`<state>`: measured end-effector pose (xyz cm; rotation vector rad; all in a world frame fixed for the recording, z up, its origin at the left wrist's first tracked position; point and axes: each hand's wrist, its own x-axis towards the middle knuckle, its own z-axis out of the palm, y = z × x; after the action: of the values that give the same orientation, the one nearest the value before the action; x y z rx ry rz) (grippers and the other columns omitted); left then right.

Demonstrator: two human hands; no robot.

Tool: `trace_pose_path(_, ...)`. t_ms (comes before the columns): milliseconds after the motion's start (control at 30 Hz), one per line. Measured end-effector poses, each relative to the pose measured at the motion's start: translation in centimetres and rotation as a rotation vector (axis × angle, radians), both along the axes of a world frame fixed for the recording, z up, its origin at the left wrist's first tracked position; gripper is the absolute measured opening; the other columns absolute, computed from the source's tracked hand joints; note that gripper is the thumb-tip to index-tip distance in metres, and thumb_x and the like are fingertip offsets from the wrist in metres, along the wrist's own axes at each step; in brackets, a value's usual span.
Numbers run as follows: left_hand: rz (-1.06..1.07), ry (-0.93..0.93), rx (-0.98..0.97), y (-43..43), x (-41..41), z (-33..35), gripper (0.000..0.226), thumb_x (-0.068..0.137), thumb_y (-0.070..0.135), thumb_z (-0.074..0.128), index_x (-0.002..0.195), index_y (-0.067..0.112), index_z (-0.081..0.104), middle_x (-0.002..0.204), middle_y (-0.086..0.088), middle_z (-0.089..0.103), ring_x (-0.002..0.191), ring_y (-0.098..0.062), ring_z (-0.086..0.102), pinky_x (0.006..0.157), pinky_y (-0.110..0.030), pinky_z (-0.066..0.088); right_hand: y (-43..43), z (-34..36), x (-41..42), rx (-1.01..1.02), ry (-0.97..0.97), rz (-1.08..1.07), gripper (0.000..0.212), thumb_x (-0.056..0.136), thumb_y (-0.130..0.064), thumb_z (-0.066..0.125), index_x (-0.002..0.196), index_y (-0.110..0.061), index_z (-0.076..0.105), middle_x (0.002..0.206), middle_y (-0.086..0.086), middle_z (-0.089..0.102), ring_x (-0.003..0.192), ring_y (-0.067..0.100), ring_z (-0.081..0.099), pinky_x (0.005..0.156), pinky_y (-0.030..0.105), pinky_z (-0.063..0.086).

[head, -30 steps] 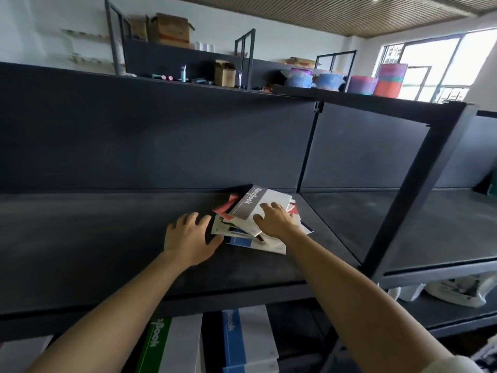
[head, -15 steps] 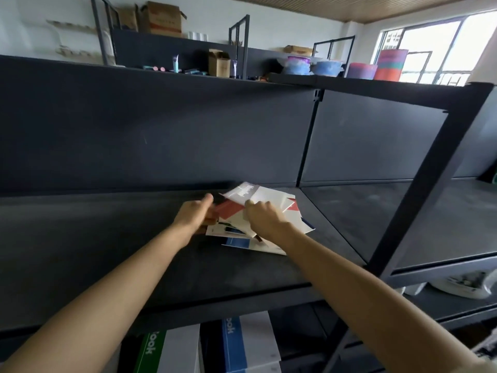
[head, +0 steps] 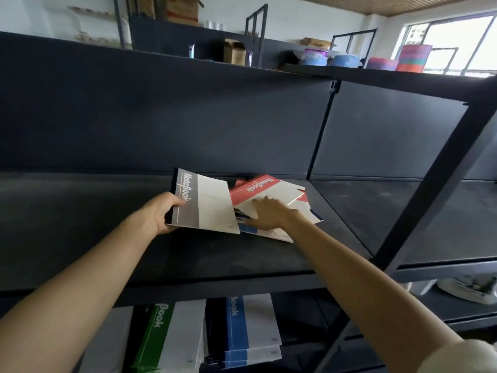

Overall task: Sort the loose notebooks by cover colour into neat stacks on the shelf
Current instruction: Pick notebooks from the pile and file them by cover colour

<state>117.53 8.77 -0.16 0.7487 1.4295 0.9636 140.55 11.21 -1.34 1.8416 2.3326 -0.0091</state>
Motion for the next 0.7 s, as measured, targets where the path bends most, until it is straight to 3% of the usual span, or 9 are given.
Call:
trace_pose_path(100,0.051,-0.004,0.008,-1.0,-1.8,-0.3,0.031,0.089,0.007,0.055,0.12,0.005,0.052,0.092,-0.011,0.06,0.08,-0.022,0.059,0.06,-0.032,0.047,-0.4,0.5,-0.7,0.07,-0.118,0.086,0.033,0.1,-0.025,0.043,0.127,-0.008,0.051,0.122,0.01,0.059,0.106,0.027,0.058,0.081,0.029,0.041)
trace_pose_path(200,0.076,-0.023,0.001,-2.2,-2.2,-0.4,0.026,0.089,0.007,0.056,0.115,0.005,0.055,0.087,-0.01,0.061,0.077,-0.02,0.058,0.06,-0.029,0.045,-0.7,2.3,-0.5,0.157,-0.068,0.006,0.032,0.097,-0.001,0.034,0.121,-0.001,0.055,0.121,0.01,0.059,0.109,0.026,0.06,0.083,0.03,0.046)
trace_pose_path(367,0.125,-0.161,0.012,-2.8,-0.7,-1.0,0.016,0.091,0.002,0.053,0.106,0.005,0.055,0.088,-0.01,0.06,0.074,-0.019,0.058,0.056,-0.027,0.048,-0.9,2.8,-0.8,0.255,0.233,-0.044,0.038,0.097,0.001,0.032,0.132,-0.004,0.045,0.133,0.012,0.052,0.113,0.027,0.056,0.086,0.031,0.044)
trace_pose_path(433,0.112,-0.157,0.019,-2.6,0.4,-1.0,0.008,0.095,0.015,0.053,0.094,0.009,0.058,0.089,-0.007,0.061,0.071,-0.016,0.058,0.049,-0.025,0.051,-2.7,2.6,-1.3,0.141,0.347,0.043,0.043,0.098,-0.001,0.034,0.137,-0.013,0.046,0.137,0.006,0.051,0.117,0.025,0.053,0.091,0.027,0.04)
trace_pose_path(500,0.089,-0.098,0.021,-2.5,1.4,-1.3,0.025,0.096,0.037,0.05,0.088,0.014,0.058,0.083,-0.004,0.061,0.069,-0.014,0.057,0.049,-0.026,0.047,-4.7,2.1,-1.3,-0.024,0.403,0.157,0.039,0.1,-0.009,0.04,0.136,-0.021,0.051,0.139,0.003,0.05,0.12,0.023,0.05,0.095,0.021,0.035)
trace_pose_path(567,0.047,-0.014,0.019,-2.7,2.1,-1.4,0.028,0.094,0.04,0.053,0.101,0.012,0.057,0.082,-0.004,0.06,0.071,-0.015,0.056,0.055,-0.025,0.041,-5.5,1.6,-1.1,-0.126,0.478,0.231,0.034,0.099,-0.017,0.046,0.131,-0.021,0.057,0.137,0.001,0.053,0.12,0.022,0.049,0.099,0.022,0.036)
trace_pose_path(633,-0.001,0.017,0.028,-2.9,2.5,-1.3,0.031,0.092,0.027,0.058,0.118,0.01,0.052,0.094,-0.006,0.06,0.079,-0.019,0.057,0.057,-0.027,0.042,-5.4,1.5,-0.9,-0.166,0.575,0.202,0.032,0.099,-0.025,0.047,0.125,-0.015,0.062,0.122,-0.002,0.062,0.111,0.02,0.054,0.092,0.021,0.042)
trace_pose_path(700,-0.002,0.033,0.04,-3.1,2.6,-1.0,0.036,0.092,0.019,0.059,0.125,0.011,0.049,0.106,-0.01,0.059,0.087,-0.023,0.055,0.059,-0.031,0.042,-4.1,1.5,-0.7,-0.062,0.661,0.077,0.036,0.099,-0.03,0.045,0.127,-0.012,0.06,0.119,0.001,0.063,0.108,0.022,0.056,0.084,0.022,0.044)
